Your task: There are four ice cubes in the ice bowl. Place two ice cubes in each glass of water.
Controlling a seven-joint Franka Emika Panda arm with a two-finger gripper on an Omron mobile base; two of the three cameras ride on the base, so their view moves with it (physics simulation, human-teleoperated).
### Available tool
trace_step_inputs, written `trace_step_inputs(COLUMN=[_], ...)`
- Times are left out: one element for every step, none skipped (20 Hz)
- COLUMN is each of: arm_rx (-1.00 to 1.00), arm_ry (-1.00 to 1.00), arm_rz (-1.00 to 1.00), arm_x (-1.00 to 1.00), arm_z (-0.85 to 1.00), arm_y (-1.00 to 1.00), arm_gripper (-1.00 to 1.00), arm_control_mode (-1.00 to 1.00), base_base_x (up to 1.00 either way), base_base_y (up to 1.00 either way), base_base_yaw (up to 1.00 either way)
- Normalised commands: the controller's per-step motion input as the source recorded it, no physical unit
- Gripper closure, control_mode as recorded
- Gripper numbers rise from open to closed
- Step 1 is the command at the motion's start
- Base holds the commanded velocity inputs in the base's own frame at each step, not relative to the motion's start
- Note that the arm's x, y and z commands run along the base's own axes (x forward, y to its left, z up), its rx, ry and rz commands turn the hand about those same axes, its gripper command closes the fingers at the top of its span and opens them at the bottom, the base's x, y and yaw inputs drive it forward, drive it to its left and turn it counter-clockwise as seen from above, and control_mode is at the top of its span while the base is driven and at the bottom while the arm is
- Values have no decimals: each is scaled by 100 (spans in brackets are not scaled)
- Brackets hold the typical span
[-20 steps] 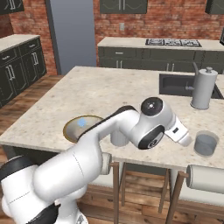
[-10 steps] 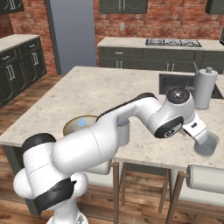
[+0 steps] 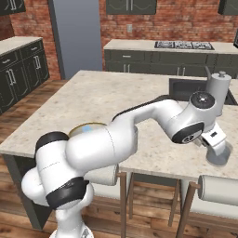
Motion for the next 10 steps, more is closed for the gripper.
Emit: trace_step_inputs(arm_rx=[9, 8, 7, 4, 0, 0, -2, -3, -1, 0], arm_ry=[0, 2, 3, 5, 2, 0, 0, 0, 0, 0], arm_rz=[-3, -3, -2, -1, 0, 0, 0, 0, 0, 0], arm_x=[29, 39, 43, 51, 53, 45, 43, 41, 44, 41], arm_z=[0, 0, 0, 0, -5, -21, -29, -31, -24, -14], arm_y=[-11, -20, -24, -27, -30, -32, -36, -39, -41, -42], arm_gripper=[100, 100, 100, 100, 100, 100, 100, 100, 100, 100], arm_control_mode=[-100, -100, -100, -100, -100, -100, -100, -100, -100, -100], base_base_x=[0, 0, 0, 0, 0, 0, 0, 0, 0, 0], base_base_y=[0, 0, 0, 0, 0, 0, 0, 0, 0, 0], base_base_yaw=[0, 0, 0, 0, 0, 0, 0, 0, 0, 0])
